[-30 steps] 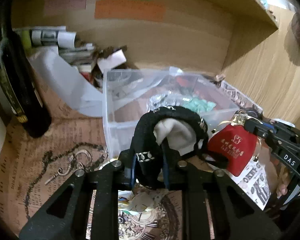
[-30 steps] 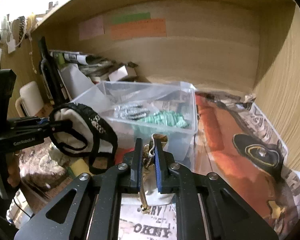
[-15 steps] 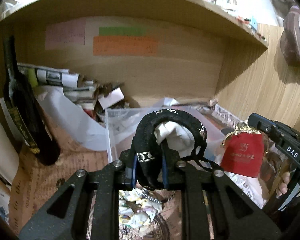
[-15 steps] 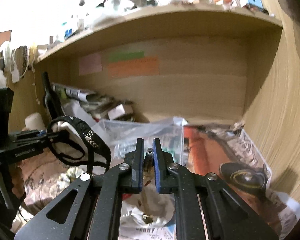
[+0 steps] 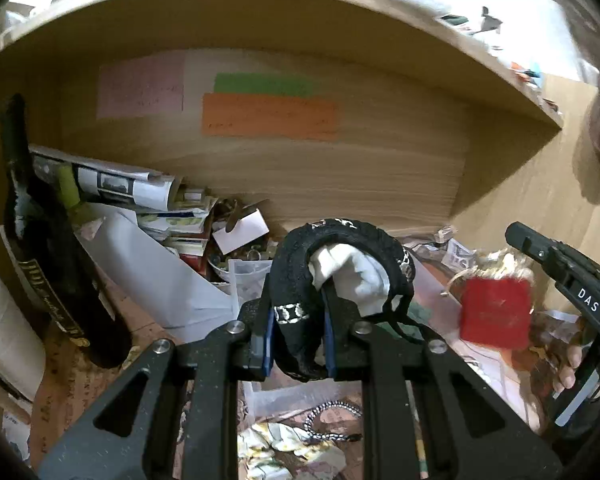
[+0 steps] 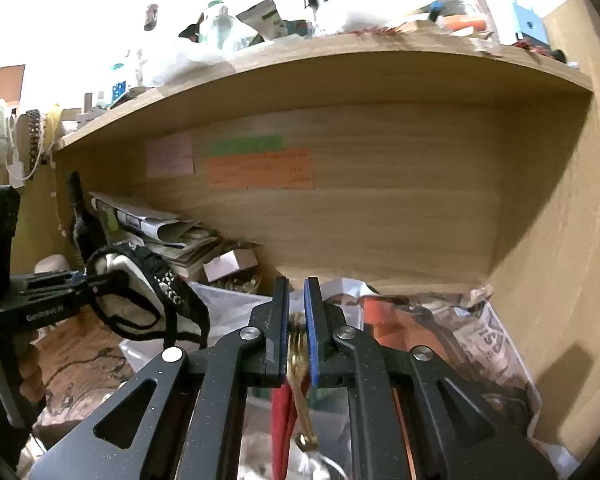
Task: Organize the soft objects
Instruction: 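Place the red pouch into the clear box with the right tool while the left tool places the headband, then grasp the white sock with the right tool while the left tool grasps the floral scrunchie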
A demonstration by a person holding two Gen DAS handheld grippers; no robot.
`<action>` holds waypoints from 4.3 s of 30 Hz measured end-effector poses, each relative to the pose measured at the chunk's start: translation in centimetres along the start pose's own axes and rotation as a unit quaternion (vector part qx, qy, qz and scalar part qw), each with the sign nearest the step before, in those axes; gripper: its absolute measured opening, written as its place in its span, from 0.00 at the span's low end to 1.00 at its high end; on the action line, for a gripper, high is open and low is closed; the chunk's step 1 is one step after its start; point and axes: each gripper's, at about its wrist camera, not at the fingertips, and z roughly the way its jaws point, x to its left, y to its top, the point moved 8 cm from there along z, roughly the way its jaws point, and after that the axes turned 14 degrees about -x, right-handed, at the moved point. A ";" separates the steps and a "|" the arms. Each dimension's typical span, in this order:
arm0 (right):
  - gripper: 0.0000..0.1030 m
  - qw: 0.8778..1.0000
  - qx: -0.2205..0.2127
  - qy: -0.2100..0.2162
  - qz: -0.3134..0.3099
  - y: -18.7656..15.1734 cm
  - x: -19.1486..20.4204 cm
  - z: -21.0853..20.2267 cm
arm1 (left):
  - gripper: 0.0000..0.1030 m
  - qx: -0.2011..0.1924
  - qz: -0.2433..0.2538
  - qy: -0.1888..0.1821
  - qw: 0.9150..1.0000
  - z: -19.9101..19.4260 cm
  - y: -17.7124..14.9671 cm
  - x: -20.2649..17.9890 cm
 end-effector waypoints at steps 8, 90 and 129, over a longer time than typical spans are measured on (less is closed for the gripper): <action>0.07 1.000 0.015 0.006 -0.010 -0.9 0.7 3.9 | 0.18 0.041 -0.010 -0.008 0.999 3.8 -1.5 1.0; 0.80 0.989 0.150 -0.004 -0.014 -7.2 -0.7 0.6 | 0.93 0.208 -0.001 -0.006 0.978 -1.0 -14.6 2.2; 0.30 0.988 0.145 0.037 0.027 -8.4 0.8 -4.0 | 0.32 0.092 0.027 0.019 0.995 -6.9 -8.8 0.7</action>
